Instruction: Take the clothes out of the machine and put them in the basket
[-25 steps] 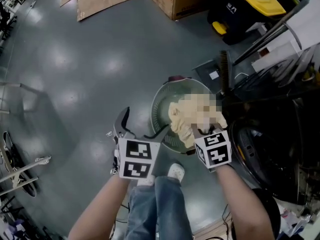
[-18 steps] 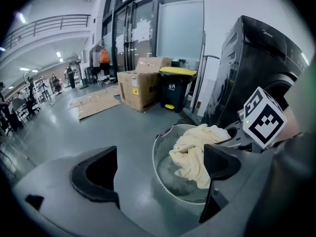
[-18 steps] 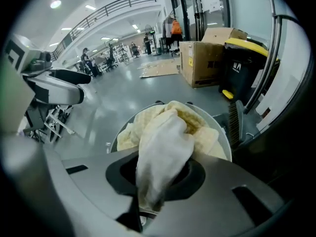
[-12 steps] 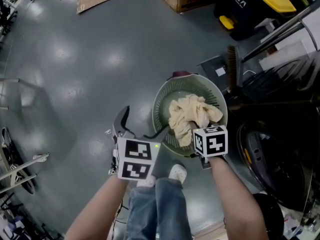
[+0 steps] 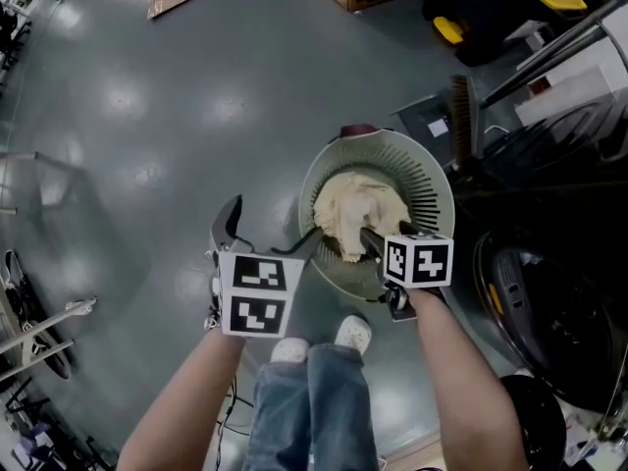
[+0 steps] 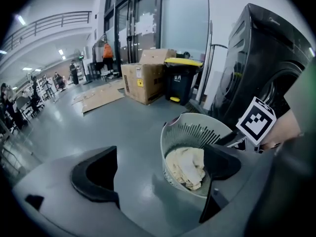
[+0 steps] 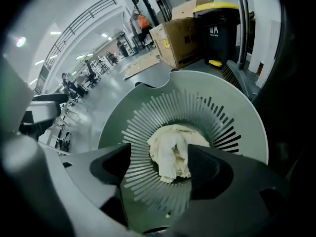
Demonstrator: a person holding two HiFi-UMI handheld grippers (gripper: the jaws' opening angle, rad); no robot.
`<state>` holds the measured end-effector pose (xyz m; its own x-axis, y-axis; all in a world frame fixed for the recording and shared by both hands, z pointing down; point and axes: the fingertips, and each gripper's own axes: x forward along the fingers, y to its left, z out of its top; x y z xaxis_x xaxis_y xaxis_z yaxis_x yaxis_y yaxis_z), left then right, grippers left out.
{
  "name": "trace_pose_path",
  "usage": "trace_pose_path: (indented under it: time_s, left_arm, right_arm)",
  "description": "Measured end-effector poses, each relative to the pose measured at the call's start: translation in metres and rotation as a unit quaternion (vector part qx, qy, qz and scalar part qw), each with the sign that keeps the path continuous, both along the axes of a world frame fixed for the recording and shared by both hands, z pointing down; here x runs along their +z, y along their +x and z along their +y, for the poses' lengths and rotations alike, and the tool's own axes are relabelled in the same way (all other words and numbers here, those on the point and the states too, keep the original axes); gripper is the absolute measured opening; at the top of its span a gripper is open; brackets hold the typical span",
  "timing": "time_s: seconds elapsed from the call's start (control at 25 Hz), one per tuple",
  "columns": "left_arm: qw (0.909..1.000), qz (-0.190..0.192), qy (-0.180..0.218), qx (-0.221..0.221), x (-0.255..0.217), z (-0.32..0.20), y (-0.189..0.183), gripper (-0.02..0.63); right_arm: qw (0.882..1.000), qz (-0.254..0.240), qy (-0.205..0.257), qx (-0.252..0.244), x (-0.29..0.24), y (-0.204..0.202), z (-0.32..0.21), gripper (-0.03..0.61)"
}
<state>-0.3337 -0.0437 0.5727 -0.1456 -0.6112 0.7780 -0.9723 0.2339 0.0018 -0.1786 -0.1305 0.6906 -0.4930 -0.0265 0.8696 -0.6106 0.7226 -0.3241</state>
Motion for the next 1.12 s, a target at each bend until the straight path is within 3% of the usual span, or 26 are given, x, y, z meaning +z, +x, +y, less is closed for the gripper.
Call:
trace_pose_path:
  time_s: [0.48, 1.12]
  left_arm:
    - [0.9993, 0.024, 0.005, 0.027, -0.004, -0.007, 0.027, 0.545]
    - [0.9942, 0.022, 0.022, 0.103, -0.03, -0.039, 0.091, 0.468]
  right_arm:
    - [0.999, -0.026, 0.02, 0.034, -0.023, 0.023, -0.011, 0.351]
    - [0.987, -0.038, 0.061, 0.142, -0.079, 0.115, -0.027, 0.351]
